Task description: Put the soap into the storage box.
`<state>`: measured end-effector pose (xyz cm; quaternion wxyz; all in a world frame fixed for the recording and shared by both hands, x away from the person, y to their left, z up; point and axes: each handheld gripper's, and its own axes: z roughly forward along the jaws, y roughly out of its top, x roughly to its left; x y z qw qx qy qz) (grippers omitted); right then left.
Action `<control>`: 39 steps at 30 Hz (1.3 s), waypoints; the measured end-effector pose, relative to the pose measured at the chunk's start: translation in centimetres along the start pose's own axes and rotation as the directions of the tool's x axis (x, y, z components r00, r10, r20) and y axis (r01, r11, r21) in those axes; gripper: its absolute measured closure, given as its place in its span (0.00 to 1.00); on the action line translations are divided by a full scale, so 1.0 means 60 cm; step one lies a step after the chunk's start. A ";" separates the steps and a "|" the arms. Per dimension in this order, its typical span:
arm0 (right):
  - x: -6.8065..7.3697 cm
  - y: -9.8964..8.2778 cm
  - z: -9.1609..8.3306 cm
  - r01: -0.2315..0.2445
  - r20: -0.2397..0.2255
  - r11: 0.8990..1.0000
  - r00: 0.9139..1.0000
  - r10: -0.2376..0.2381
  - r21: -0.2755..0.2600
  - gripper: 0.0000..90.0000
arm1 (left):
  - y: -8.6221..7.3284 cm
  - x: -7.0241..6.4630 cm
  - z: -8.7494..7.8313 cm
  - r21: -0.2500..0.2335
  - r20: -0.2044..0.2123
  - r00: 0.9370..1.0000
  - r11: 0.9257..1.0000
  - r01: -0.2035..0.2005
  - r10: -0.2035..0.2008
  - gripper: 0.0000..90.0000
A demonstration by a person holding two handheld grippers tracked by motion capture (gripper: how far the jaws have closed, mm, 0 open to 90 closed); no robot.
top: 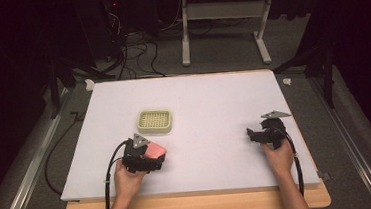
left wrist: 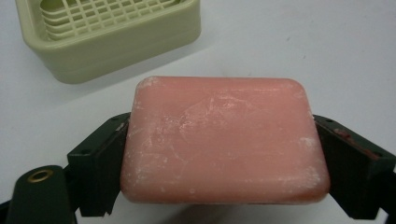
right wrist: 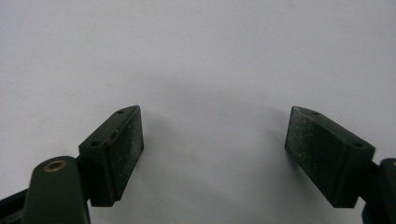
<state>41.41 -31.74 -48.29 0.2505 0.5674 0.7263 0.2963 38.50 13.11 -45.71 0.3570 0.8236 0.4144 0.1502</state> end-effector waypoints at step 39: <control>0.000 0.000 0.000 0.002 0.001 1.000 1.000 -0.002 0.001 0.22 | 0.107 0.038 -0.012 -0.036 -0.011 0.998 0.997 0.066 -0.067 0.15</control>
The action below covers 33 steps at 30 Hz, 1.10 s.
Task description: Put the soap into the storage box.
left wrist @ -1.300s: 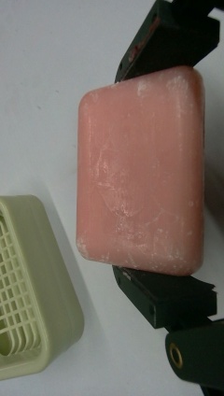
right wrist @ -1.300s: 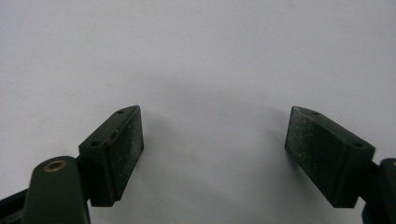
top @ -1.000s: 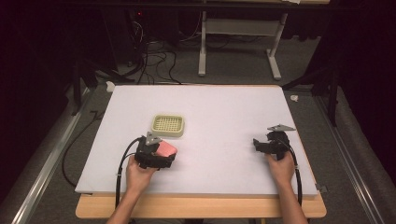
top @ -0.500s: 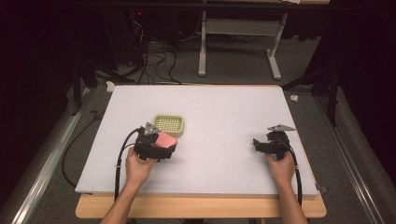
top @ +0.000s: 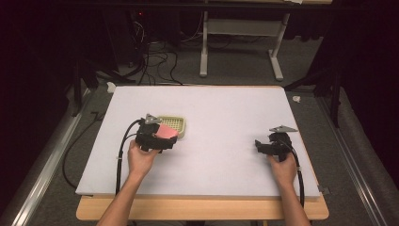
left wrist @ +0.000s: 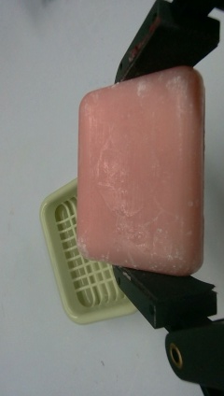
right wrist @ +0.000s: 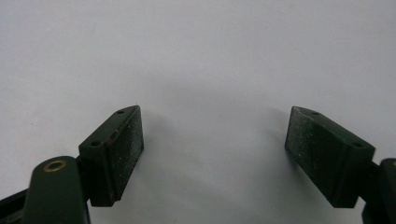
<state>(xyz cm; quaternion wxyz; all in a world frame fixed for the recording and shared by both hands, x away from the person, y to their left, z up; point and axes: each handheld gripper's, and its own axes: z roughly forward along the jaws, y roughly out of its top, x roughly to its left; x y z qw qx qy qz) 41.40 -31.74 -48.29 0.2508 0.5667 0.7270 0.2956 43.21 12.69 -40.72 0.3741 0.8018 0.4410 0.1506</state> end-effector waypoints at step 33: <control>0.001 0.000 0.000 0.002 0.002 1.000 1.000 -0.002 0.000 0.22 | 0.044 0.037 0.083 0.077 -0.131 0.991 0.996 0.047 -0.037 0.15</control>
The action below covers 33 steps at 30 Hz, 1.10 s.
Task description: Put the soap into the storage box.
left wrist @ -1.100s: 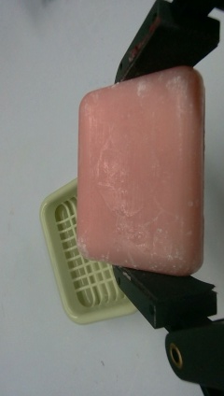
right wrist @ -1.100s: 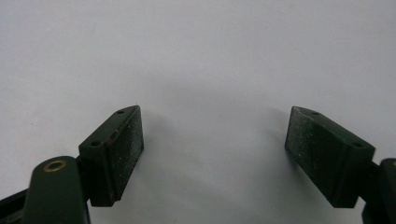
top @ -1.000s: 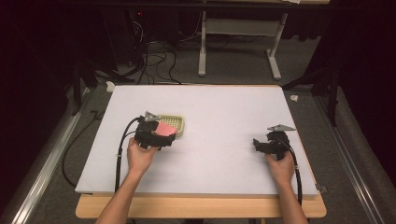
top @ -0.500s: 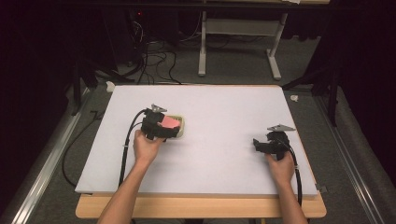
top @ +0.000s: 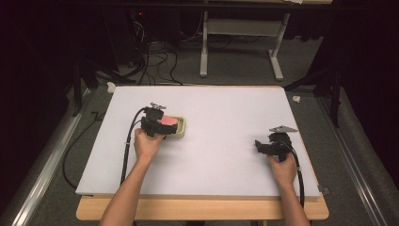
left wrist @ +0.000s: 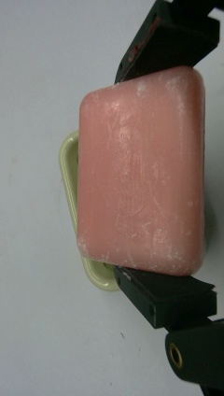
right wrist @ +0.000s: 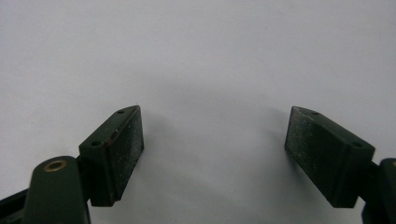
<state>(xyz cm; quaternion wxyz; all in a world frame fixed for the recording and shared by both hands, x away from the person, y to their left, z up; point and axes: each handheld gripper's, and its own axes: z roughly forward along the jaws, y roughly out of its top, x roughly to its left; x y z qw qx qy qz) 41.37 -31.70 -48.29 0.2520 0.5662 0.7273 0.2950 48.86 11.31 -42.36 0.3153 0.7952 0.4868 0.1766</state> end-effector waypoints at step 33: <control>0.000 0.000 0.000 0.000 -0.001 1.000 1.000 0.000 0.000 0.22 | 0.001 0.005 0.047 0.042 -0.013 0.998 0.997 0.064 -0.064 0.15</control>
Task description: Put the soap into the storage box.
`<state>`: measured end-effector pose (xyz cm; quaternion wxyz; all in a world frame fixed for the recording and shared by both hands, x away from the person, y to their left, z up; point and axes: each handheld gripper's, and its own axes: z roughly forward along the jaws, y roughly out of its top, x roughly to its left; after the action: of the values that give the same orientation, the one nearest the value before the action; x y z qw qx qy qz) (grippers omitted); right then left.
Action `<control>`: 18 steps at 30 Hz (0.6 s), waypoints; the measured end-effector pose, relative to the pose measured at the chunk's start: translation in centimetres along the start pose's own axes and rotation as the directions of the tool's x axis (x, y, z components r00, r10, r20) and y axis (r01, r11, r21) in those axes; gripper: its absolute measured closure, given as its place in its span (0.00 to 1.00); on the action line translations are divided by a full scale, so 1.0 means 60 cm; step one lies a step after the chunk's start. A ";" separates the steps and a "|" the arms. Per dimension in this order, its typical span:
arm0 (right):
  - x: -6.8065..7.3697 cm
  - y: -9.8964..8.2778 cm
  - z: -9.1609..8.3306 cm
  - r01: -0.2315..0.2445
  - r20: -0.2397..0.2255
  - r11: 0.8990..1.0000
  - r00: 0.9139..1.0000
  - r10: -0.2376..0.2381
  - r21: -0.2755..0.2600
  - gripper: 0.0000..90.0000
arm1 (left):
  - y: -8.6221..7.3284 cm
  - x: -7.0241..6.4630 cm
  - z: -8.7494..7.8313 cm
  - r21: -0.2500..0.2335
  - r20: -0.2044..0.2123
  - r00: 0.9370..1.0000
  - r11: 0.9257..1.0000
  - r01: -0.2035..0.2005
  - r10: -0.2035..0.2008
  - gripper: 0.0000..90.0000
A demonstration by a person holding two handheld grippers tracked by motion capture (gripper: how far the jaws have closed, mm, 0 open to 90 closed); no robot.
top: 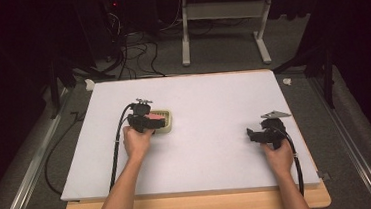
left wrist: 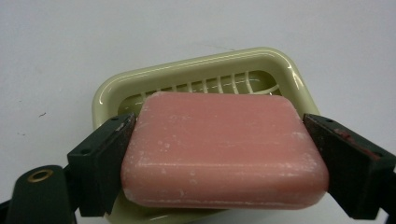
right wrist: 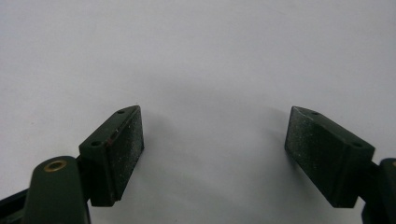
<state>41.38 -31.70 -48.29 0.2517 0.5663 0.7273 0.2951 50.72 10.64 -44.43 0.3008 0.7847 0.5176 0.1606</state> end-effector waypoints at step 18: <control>0.000 0.000 0.000 0.000 0.000 1.000 1.000 0.000 0.000 0.22 | 0.008 -0.007 0.006 0.019 -0.029 0.999 1.000 -0.017 0.017 0.12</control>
<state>41.38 -31.70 -48.29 0.2517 0.5663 0.7273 0.2951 51.12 10.00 -44.37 0.2844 0.7896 0.5166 0.1695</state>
